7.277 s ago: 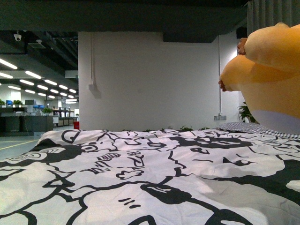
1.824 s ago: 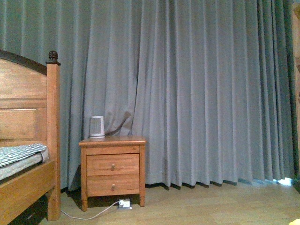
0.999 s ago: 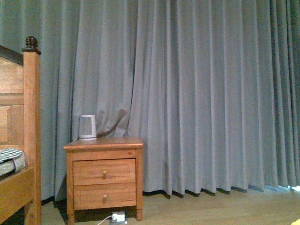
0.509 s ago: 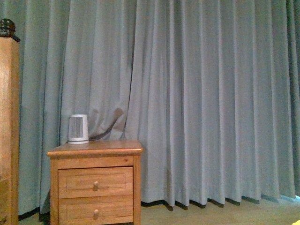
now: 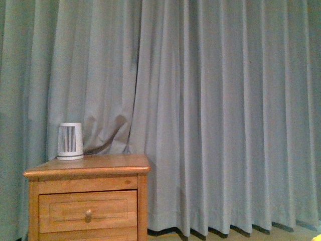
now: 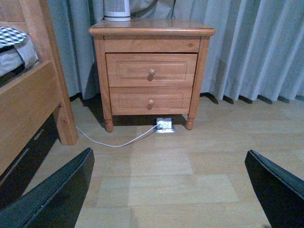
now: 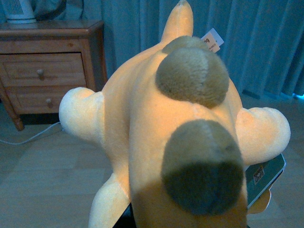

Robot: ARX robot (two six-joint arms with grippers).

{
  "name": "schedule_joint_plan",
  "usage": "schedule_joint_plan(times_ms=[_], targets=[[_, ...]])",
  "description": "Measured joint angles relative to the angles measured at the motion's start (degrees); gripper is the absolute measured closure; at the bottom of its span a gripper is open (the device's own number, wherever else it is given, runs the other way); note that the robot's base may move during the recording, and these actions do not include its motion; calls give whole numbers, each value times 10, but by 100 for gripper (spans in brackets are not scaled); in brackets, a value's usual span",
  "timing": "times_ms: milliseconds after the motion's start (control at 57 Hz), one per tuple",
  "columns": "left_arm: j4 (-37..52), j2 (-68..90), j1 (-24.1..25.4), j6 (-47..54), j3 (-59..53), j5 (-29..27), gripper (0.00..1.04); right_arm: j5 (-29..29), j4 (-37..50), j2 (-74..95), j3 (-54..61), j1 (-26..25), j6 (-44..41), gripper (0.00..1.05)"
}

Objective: Put away toys

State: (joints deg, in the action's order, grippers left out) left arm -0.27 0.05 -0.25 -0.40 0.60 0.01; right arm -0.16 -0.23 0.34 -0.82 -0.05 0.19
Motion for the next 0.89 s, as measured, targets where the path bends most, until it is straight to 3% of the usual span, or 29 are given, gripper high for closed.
schedule_joint_plan(times_ms=[894], targets=[[0,0,0,0,0,0,6,0,0,0,0,0,0,98]])
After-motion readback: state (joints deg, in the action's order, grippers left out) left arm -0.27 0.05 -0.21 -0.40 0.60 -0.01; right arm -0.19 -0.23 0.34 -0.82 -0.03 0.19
